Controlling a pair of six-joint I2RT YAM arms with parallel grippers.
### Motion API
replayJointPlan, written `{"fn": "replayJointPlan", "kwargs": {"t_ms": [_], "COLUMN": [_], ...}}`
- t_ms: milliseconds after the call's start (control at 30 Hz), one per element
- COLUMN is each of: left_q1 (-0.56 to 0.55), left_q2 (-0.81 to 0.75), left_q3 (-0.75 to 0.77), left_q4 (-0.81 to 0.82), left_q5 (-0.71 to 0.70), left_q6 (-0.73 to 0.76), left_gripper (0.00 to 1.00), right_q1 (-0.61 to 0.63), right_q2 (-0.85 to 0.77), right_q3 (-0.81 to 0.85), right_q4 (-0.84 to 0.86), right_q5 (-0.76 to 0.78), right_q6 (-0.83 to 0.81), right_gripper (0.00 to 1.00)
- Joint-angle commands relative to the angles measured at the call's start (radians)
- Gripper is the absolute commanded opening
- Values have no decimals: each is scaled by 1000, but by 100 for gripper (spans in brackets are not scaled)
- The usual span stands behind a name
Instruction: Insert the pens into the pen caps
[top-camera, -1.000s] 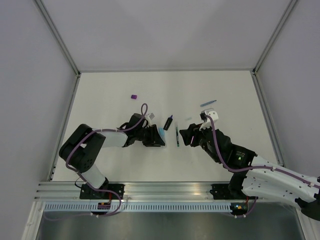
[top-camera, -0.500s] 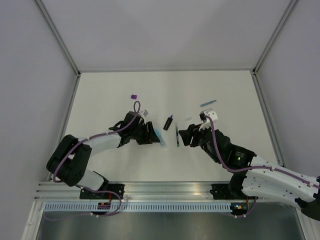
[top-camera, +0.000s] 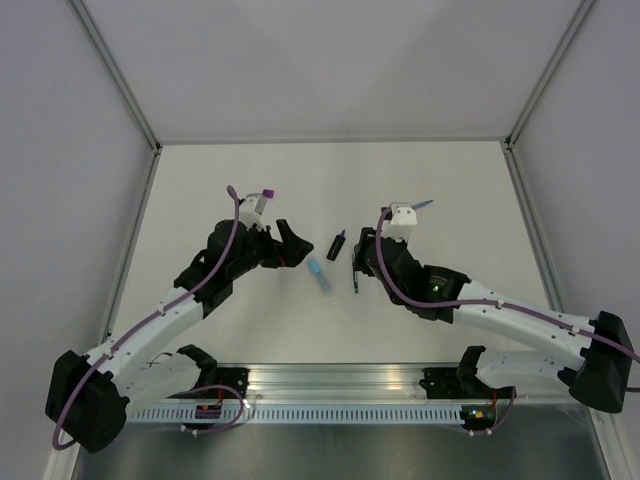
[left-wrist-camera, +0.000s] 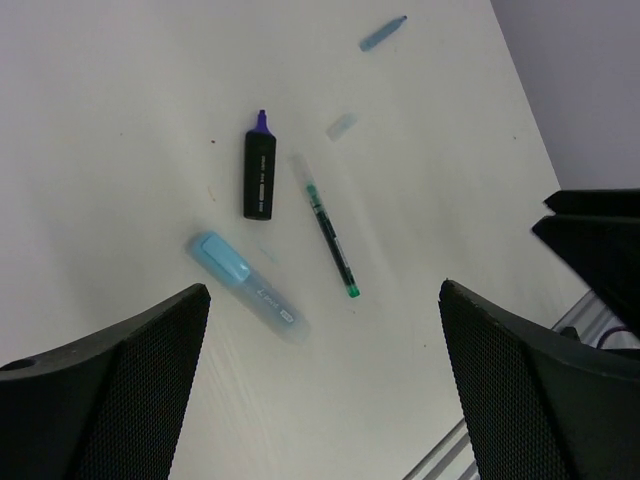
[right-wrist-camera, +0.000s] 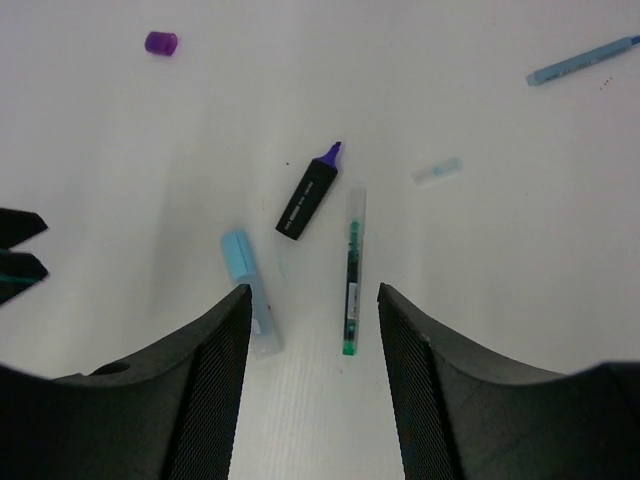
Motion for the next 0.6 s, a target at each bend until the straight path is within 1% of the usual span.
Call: {"fn": "replayJointPlan", "kwargs": {"t_ms": [0, 33, 67, 100, 167, 200, 233, 267, 400, 467, 500, 533, 567], "left_q1": [1, 1, 1, 1, 1, 1, 1, 1, 1, 1, 1, 1, 1], "left_q2": [-69, -109, -123, -135, -158, -167, -178, -201, -281, -310, -336, -345, -360], "left_q3": [-123, -188, -206, -212, -218, -221, -223, -226, -255, -276, -281, -287, -290], "left_q4": [107, 167, 170, 170, 149, 144, 141, 138, 127, 133, 129, 129, 130], "left_q5": [-97, -114, -132, -152, -166, -215, -227, -240, -313, -324, -326, -324, -321], "left_q6": [34, 26, 16, 20, 28, 25, 28, 31, 31, 25, 19, 19, 22], "left_gripper": [100, 100, 100, 100, 100, 100, 100, 100, 100, 100, 100, 100, 100], "right_q1": [-18, -42, -54, -74, -125, -139, -151, -168, -170, -170, -171, -170, -170], "right_q2": [53, 75, 101, 162, 227, 291, 319, 348, 520, 592, 671, 708, 782], "right_q3": [135, 176, 199, 225, 302, 323, 362, 380, 477, 573, 616, 696, 730], "right_q4": [-67, -84, -99, -117, -166, -171, -171, -176, -202, -287, -332, -405, -430], "right_q5": [64, 63, 56, 31, -22, -87, -117, -134, -164, -158, -148, -137, -135], "right_q6": [109, 117, 141, 153, 175, 184, 189, 198, 285, 350, 373, 402, 408], "right_gripper": [60, 60, 60, 60, 60, 60, 59, 59, 57, 56, 56, 55, 55]}}
